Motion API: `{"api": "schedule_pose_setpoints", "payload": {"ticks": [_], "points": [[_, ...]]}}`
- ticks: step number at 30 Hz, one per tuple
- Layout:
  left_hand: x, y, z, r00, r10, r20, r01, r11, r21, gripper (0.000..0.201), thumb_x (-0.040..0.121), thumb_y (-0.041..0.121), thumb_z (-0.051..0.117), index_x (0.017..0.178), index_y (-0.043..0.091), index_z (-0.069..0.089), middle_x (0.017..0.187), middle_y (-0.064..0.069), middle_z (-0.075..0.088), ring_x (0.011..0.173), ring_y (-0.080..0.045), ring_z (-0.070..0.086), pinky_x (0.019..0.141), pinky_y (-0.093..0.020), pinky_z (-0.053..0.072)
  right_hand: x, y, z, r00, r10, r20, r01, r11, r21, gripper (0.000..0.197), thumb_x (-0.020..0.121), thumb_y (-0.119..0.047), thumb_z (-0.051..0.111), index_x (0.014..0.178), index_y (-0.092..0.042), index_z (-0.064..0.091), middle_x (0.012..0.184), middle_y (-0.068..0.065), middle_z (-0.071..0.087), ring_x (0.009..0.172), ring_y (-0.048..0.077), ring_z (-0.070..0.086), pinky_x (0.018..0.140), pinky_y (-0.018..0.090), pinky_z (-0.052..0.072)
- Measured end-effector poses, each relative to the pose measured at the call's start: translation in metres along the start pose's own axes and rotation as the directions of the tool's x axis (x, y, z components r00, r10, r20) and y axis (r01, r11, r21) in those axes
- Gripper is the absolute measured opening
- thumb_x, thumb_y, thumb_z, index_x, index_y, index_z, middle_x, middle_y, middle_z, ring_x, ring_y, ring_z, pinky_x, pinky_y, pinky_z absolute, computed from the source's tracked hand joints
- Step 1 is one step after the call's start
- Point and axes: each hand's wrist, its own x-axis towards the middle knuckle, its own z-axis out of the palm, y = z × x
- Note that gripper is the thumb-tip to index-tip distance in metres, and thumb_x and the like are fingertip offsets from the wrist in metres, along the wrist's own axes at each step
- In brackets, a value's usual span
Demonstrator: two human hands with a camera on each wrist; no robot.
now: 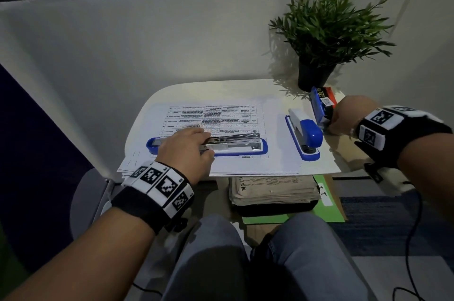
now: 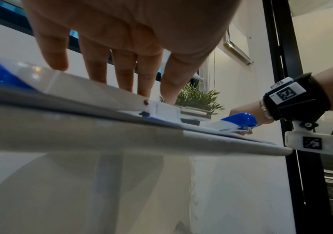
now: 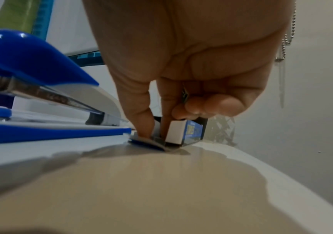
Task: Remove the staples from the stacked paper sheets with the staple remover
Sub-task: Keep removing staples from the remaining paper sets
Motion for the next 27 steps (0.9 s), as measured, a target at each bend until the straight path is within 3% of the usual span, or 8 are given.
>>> {"api": "schedule_pose_setpoints", "payload": {"ticks": [7, 12, 15, 17, 19, 21, 23, 27], "points": [[0.004, -0.004, -0.004, 0.999, 0.014, 0.035, -0.014, 1.000, -0.006, 0.033, 0.095, 0.027, 0.046, 0.127, 0.026, 0.055, 0.132, 0.007, 0.054, 0.121, -0.015, 0.046, 0.100, -0.030, 0.036, -0.007, -0.005, -0.004, 0.999, -0.018, 0.038, 0.021, 0.997, -0.078, 0.036, 0.085, -0.042, 0.064, 0.091, -0.006, 0.066, 0.082, 0.007, 0.061, 0.073, 0.022, 0.056, 0.058, 0.024, 0.041], [0.007, -0.011, -0.003, 1.000, 0.009, 0.021, -0.007, 0.994, -0.109, 0.032, 0.094, 0.027, 0.051, 0.125, 0.028, 0.058, 0.130, 0.007, 0.057, 0.121, -0.015, 0.048, 0.101, -0.027, 0.036, -0.020, 0.006, -0.030, 0.996, 0.019, -0.090, -0.004, 0.986, 0.169, 0.042, 0.077, -0.044, 0.074, 0.075, -0.002, 0.070, 0.069, 0.011, 0.064, 0.064, 0.024, 0.057, 0.053, 0.026, 0.041], [0.009, -0.012, -0.002, 1.000, 0.004, 0.004, -0.003, 0.992, -0.130, 0.031, 0.093, 0.029, 0.052, 0.123, 0.027, 0.061, 0.127, 0.006, 0.059, 0.119, -0.015, 0.050, 0.100, -0.027, 0.038, -0.047, 0.001, -0.058, 0.969, -0.046, -0.241, 0.123, 0.940, 0.317, 0.036, 0.078, -0.041, 0.072, 0.075, -0.005, 0.072, 0.072, 0.011, 0.065, 0.072, 0.026, 0.059, 0.063, 0.032, 0.048], [0.011, -0.012, -0.001, 1.000, -0.002, -0.004, 0.002, 0.993, -0.118, 0.030, 0.093, 0.032, 0.052, 0.120, 0.027, 0.062, 0.124, 0.006, 0.061, 0.117, -0.015, 0.052, 0.098, -0.028, 0.040, -0.075, -0.021, -0.071, 0.934, -0.153, -0.323, 0.274, 0.887, 0.372, 0.025, 0.079, -0.041, 0.072, 0.074, -0.016, 0.072, 0.067, 0.000, 0.062, 0.065, 0.016, 0.055, 0.055, 0.025, 0.040], [0.012, -0.011, 0.000, 1.000, -0.006, -0.014, 0.004, 0.995, -0.104, 0.029, 0.092, 0.034, 0.053, 0.118, 0.028, 0.064, 0.121, 0.005, 0.063, 0.114, -0.016, 0.054, 0.097, -0.030, 0.042, -0.095, -0.053, -0.069, 0.902, -0.310, -0.302, 0.402, 0.858, 0.320, 0.023, 0.081, -0.045, 0.069, 0.077, -0.022, 0.074, 0.070, -0.004, 0.064, 0.066, 0.013, 0.056, 0.057, 0.023, 0.041], [0.011, -0.009, -0.001, 1.000, -0.015, -0.020, 0.013, 0.994, -0.111, 0.028, 0.092, 0.033, 0.053, 0.116, 0.027, 0.065, 0.119, 0.005, 0.064, 0.112, -0.017, 0.055, 0.096, -0.030, 0.043, -0.100, -0.085, -0.056, 0.860, -0.444, -0.250, 0.493, 0.849, 0.191, 0.027, 0.082, -0.046, 0.066, 0.083, -0.021, 0.075, 0.082, 0.000, 0.069, 0.078, 0.019, 0.060, 0.069, 0.026, 0.047], [0.010, -0.008, -0.002, 1.000, -0.011, -0.014, 0.010, 0.994, -0.104, 0.026, 0.092, 0.032, 0.053, 0.113, 0.026, 0.067, 0.117, 0.003, 0.065, 0.110, -0.018, 0.056, 0.093, -0.033, 0.045, -0.094, -0.106, -0.042, 0.852, -0.480, -0.209, 0.508, 0.855, 0.105, 0.022, 0.083, -0.036, 0.064, 0.089, -0.017, 0.075, 0.088, 0.003, 0.070, 0.084, 0.021, 0.061, 0.068, 0.026, 0.045], [0.010, -0.008, -0.002, 1.000, -0.013, -0.005, 0.013, 0.994, -0.112, 0.028, 0.093, 0.033, 0.051, 0.118, 0.028, 0.064, 0.122, 0.005, 0.062, 0.114, -0.018, 0.054, 0.094, -0.034, 0.045, -0.085, -0.122, -0.030, 0.876, -0.463, -0.133, 0.468, 0.883, 0.011, 0.023, 0.084, -0.033, 0.064, 0.091, -0.012, 0.071, 0.079, 0.005, 0.062, 0.076, 0.022, 0.058, 0.063, 0.026, 0.042]]}}
